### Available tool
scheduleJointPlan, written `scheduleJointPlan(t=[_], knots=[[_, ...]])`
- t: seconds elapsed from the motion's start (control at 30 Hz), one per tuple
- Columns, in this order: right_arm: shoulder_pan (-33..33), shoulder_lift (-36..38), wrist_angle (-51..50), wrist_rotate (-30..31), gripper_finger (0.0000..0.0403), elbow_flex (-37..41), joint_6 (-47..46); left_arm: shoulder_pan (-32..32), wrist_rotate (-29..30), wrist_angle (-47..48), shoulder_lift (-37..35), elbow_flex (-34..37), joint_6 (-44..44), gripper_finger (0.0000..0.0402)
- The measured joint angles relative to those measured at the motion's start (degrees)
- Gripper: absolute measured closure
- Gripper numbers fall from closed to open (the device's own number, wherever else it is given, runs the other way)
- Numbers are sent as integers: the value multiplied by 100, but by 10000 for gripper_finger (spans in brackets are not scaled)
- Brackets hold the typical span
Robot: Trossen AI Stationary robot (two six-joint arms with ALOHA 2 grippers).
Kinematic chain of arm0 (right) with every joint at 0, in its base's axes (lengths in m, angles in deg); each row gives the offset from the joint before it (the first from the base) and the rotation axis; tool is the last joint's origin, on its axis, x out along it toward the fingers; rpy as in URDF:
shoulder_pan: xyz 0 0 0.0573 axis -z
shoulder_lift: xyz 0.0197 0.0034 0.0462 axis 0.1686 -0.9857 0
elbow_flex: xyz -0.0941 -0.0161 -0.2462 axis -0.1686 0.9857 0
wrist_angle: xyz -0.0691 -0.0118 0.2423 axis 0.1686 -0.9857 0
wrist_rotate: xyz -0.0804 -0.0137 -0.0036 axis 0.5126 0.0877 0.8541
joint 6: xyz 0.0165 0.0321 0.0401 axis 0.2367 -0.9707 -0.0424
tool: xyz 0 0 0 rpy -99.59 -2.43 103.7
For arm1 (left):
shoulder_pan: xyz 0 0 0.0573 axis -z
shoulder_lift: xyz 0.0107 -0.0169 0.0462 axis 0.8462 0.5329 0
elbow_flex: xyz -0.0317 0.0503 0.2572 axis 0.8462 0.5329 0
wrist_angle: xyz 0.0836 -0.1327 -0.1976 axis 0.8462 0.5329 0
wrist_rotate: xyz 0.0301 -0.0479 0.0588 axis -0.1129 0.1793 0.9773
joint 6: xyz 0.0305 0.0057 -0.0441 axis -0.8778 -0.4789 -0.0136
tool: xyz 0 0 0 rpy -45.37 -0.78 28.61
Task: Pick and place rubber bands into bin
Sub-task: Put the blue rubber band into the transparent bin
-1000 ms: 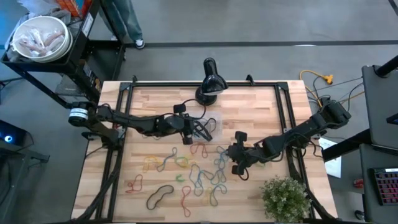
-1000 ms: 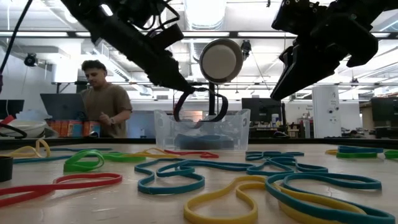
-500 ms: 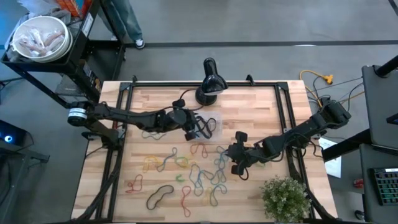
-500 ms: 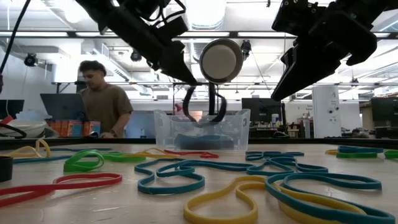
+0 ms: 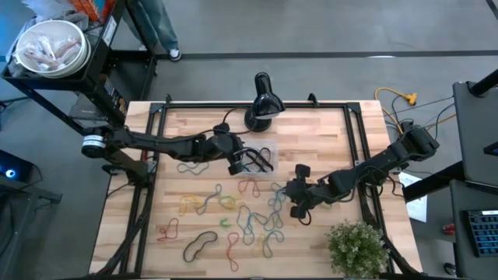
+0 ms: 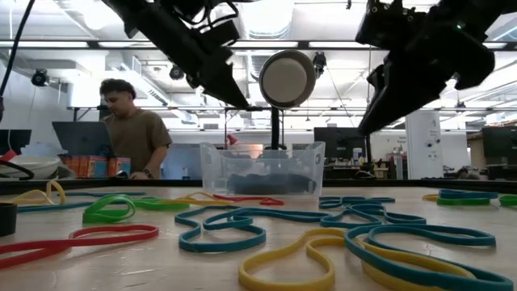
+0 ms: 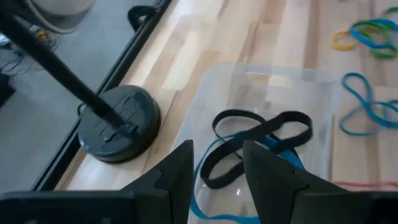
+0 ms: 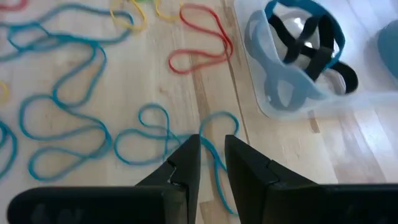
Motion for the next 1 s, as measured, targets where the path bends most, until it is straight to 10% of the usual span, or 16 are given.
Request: scheduleJointPlan(t=[0.67, 1.0], knots=[[57, 493, -3162, -1009, 335, -378, -277, 404, -246, 1055, -1117, 630, 141, 278], [415, 185, -2991, -1000, 335, -20, 333, 424, -250, 791, -1603, 1253, 436, 278]])
